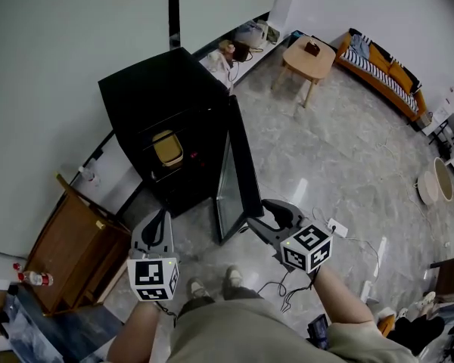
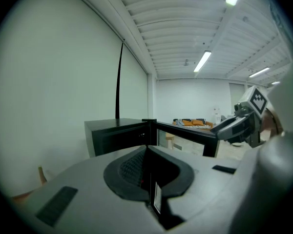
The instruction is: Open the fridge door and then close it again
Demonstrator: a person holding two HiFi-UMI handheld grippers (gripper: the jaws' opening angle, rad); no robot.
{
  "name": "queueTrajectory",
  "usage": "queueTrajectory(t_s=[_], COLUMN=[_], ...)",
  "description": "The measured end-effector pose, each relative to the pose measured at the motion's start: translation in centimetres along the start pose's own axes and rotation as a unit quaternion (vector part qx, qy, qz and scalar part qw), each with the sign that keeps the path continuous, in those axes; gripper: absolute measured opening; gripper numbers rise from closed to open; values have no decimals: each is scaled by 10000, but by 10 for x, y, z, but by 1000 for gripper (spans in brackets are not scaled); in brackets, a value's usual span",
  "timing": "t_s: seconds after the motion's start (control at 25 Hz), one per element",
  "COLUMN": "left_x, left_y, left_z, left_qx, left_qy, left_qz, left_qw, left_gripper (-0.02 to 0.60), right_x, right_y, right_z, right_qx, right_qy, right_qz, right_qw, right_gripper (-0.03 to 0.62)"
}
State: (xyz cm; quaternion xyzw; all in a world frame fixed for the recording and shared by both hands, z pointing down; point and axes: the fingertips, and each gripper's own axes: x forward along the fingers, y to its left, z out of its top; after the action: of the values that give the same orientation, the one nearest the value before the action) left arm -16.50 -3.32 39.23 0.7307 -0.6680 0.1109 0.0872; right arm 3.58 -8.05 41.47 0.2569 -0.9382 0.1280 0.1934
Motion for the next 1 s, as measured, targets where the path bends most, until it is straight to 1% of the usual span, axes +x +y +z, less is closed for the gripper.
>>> queueTrajectory(t_s=[0.28,0.44,0.6,1.0], left_x=[-14,-20,-24,-29], left_y=[23,38,53,93], left_z=[-5,-6,-9,-19], left_qx=[-129,-173,-219,-340], left_qy=[-5,-2,26,98], left_qz=[274,436,599,954], left_qw=[9995,9989,9980,9948], left_gripper=[11,11,11,11], right_x=[32,53,78,140], right_y=[36,53,67,96], right_z=[11,22,31,51], right_qx=[-174,-278,-392,-353], right_qy=[-12,-59,-115,-137], right_qz=[368,511,608,712], right_qw=[9992,9983,9973,9967], right_gripper=[215,195,195,198])
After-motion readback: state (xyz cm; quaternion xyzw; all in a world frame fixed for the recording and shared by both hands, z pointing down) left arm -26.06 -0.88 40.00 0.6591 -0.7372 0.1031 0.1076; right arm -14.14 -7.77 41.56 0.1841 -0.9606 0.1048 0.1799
